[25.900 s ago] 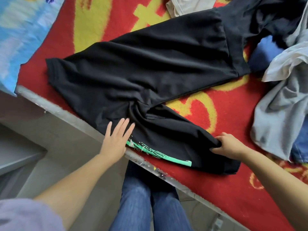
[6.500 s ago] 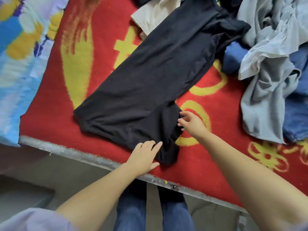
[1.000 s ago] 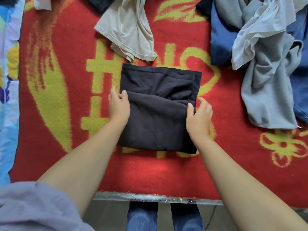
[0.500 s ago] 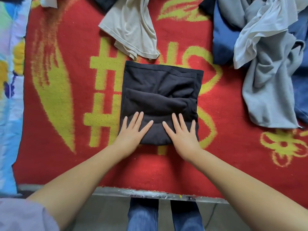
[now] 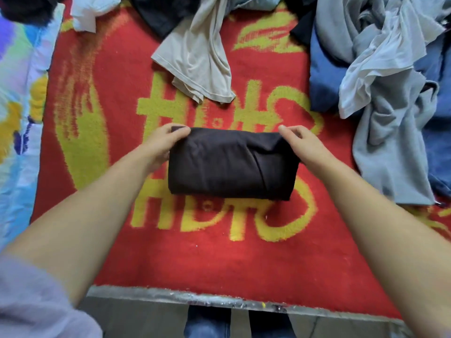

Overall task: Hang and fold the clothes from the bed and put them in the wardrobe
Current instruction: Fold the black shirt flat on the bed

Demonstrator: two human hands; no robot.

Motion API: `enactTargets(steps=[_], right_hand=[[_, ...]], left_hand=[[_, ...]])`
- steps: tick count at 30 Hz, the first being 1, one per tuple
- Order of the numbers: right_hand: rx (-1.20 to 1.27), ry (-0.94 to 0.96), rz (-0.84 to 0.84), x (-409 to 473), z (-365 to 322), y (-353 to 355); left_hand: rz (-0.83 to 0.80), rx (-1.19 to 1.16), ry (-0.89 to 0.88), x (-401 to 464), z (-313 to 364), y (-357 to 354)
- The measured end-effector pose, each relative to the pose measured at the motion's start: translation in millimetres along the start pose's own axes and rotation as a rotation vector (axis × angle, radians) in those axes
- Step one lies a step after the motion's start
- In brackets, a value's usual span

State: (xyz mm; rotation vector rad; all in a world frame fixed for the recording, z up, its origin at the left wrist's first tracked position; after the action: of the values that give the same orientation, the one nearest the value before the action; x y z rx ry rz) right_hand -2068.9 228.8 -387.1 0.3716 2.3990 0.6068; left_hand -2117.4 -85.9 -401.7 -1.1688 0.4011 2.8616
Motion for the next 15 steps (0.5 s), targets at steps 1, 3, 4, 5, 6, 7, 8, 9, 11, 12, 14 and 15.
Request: enactTargets(steps=[1, 3, 4, 5, 6, 7, 8, 9, 11, 12, 14, 15], right_hand=[[0.06, -0.085, 0.054, 0.8, 13.3, -4.1], [0.033, -0.163, 0.088, -6.1, 36.3, -21.0], [-0.036, -0.153, 0.099, -11.2, 42.9, -29.0], [-0.109, -0.121, 0.146, -15.5, 44.1, -31.5], [-0.162, -0.068, 0.222, -17.8, 41.2, -28.8], [-0.189, 0.002, 0.312, -18.8, 35.0, -22.9], [-0.199, 0.067, 0.386, -19.7, 29.1, -16.2], [-0.198, 0.108, 0.439, -20.1, 25.3, -10.2], [-0.222, 0.093, 0.484, -15.8, 31.4, -6.5], [-0.261, 0.053, 0.481, -14.6, 37.6, -8.5], [-0.32, -0.016, 0.457, -13.7, 47.5, -15.4], [-0.325, -0.025, 0.445, -11.9, 48.8, -16.8]], left_hand=[[0.07, -0.121, 0.068, 5.4, -15.0, -3.1], [0.213, -0.098, 0.09, 9.4, -42.8, -8.6], [0.306, 0.03, 0.012, 8.4, -46.4, -7.5], [0.401, 0.17, -0.116, 5.3, -42.2, -5.9], [0.466, 0.27, -0.249, 2.9, -34.1, -6.2], [0.509, 0.301, -0.355, 0.1, -24.8, -6.7], [0.551, 0.284, -0.43, -1.6, -16.5, -5.3], [0.597, 0.257, -0.472, -1.0, -9.7, -2.4], [0.664, 0.251, -0.466, 6.3, -8.7, 0.4], [0.677, 0.283, -0.432, 9.9, -13.4, -1.5], [0.7, 0.347, -0.343, 13.2, -27.1, -3.4], [0.695, 0.348, -0.324, 14.1, -30.6, -4.3]])
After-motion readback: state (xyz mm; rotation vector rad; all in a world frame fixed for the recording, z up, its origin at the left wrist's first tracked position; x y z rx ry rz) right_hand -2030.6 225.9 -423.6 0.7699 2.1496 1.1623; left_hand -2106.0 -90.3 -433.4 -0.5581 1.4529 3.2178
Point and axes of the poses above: each hand's wrist, its own x-axis towards the middle knuckle, its own y-axis out of the back of the hand, z = x × y, the point moved 8 cm from there along x, towards the middle knuckle, and after that the axes turned 11 degrees about z, right-handed, at the moved point
